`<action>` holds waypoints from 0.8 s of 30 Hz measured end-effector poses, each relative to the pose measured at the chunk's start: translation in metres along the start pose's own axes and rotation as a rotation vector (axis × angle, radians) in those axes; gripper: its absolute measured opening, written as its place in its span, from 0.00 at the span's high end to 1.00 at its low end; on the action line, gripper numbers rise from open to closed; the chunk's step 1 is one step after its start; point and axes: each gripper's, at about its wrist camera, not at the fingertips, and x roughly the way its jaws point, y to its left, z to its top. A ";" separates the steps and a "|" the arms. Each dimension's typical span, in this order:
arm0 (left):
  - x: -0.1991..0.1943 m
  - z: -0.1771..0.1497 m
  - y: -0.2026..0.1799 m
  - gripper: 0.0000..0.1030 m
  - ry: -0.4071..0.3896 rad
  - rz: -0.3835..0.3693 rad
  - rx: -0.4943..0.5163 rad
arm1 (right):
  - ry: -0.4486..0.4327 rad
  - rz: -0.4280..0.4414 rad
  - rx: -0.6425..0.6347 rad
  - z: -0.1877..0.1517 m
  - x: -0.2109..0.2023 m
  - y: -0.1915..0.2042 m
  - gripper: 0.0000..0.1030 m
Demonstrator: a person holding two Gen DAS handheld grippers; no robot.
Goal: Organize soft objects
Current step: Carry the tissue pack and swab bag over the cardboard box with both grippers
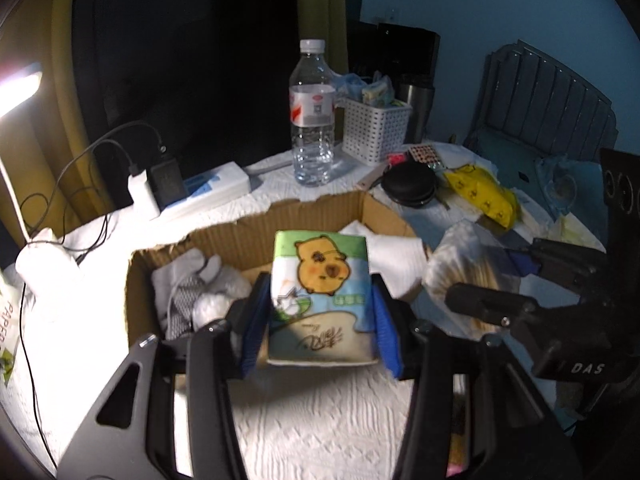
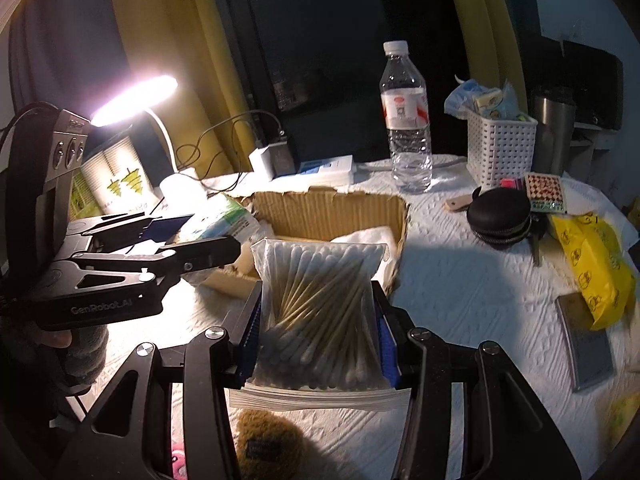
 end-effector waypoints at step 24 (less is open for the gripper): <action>0.083 -0.004 0.061 0.51 0.110 0.022 -0.062 | 0.025 -0.055 -0.050 0.042 0.060 0.007 0.51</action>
